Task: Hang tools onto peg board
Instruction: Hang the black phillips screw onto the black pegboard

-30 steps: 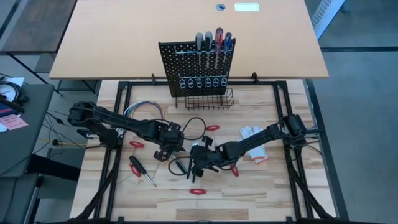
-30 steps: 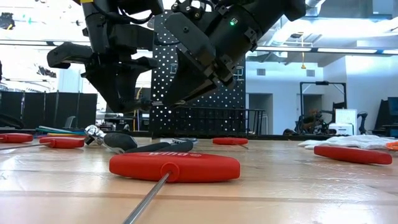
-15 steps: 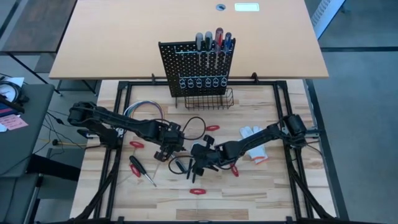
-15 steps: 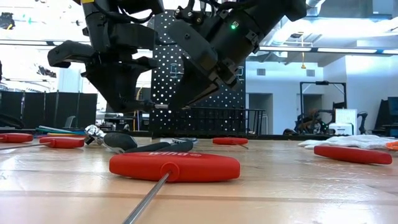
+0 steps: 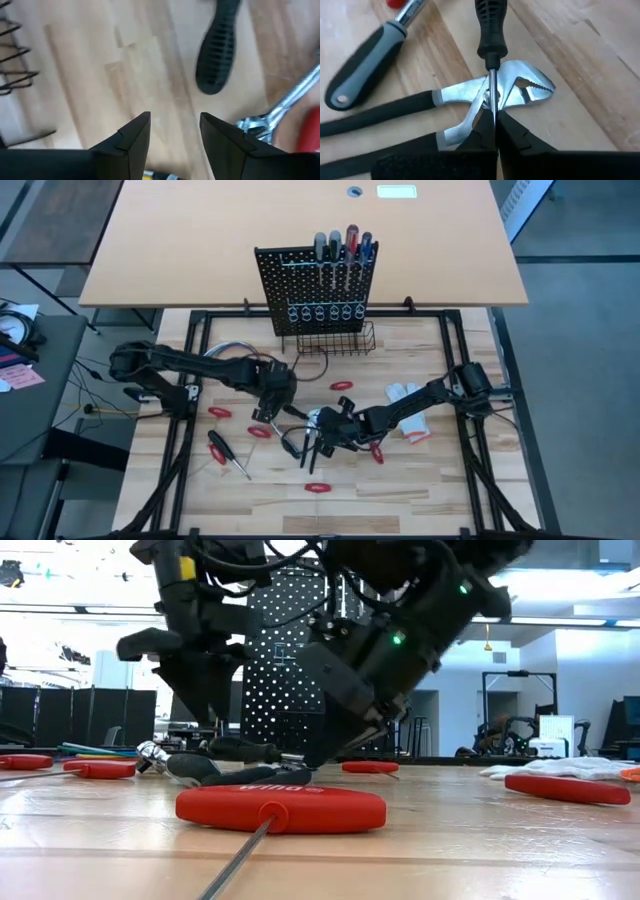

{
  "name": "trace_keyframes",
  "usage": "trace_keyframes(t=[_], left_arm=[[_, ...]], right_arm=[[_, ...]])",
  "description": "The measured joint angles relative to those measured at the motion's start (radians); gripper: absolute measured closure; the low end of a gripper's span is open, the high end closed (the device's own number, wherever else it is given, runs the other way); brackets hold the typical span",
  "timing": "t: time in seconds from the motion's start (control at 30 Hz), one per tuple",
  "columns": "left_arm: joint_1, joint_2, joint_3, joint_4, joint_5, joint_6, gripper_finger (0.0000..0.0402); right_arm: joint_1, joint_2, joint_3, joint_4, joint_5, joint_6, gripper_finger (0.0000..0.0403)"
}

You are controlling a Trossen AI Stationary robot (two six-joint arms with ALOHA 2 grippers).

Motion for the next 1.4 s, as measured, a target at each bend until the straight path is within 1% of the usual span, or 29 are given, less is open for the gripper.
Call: trace_keyframes(t=[0.1, 0.2, 0.27, 0.4, 0.5, 0.6, 0.77, 0.83, 0.97, 1.13, 1.2, 1.3, 1.4], left_arm=[[0.031, -0.025, -0.003, 0.016, 0.012, -0.006, 0.0234], [0.042, -0.092, -0.046, 0.084, 0.026, -0.010, 0.0233], [0.042, -0.158, -0.087, 0.141, 0.029, -0.020, 0.0233], [0.032, -0.309, -0.192, 0.274, 0.030, -0.082, 0.0233], [0.006, -0.425, -0.281, 0.384, 0.025, -0.135, 0.0233], [-0.037, -0.520, -0.378, 0.470, -0.019, -0.146, 0.0233], [-0.104, -0.632, -0.526, 0.649, -0.155, -0.172, 0.0233], [-0.122, -0.657, -0.577, 0.731, -0.169, -0.194, 0.0233], [-0.165, -0.671, -0.674, 0.881, -0.167, -0.217, 0.0233], [-0.205, -0.631, -0.771, 1.049, -0.167, -0.229, 0.0233], [-0.211, -0.614, -0.788, 1.079, -0.167, -0.229, 0.0233], [-0.211, -0.598, -0.790, 1.089, -0.168, -0.229, 0.0233], [-0.211, -0.597, -0.790, 1.090, -0.168, -0.223, 0.0233]], right_arm=[[-0.001, -0.011, -0.064, 0.090, 0.005, 0.023, 0.0403], [0.003, -0.023, -0.121, 0.176, 0.043, 0.034, 0.0403], [0.007, -0.029, -0.157, 0.250, 0.083, 0.041, 0.0403], [0.020, -0.034, -0.225, 0.469, 0.168, 0.042, 0.0403], [0.021, -0.034, -0.251, 0.609, 0.211, 0.004, 0.0403], [0.019, -0.034, -0.253, 0.770, 0.260, -0.084, 0.0403], [-0.004, -0.032, -0.250, 1.052, 0.359, -0.278, 0.0403], [-0.027, -0.032, -0.235, 1.145, 0.383, -0.386, 0.0403], [-0.084, -0.031, -0.156, 1.294, 0.373, -0.607, 0.0403], [-0.161, -0.031, 0.006, 1.317, 0.349, -0.847, 0.0403], [-0.192, -0.031, 0.073, 1.319, 0.355, -0.926, 0.0403], [-0.230, -0.031, 0.160, 1.319, 0.396, -1.038, 0.0403], [-0.270, -0.031, 0.228, 1.298, 0.397, -1.091, 0.0403]])
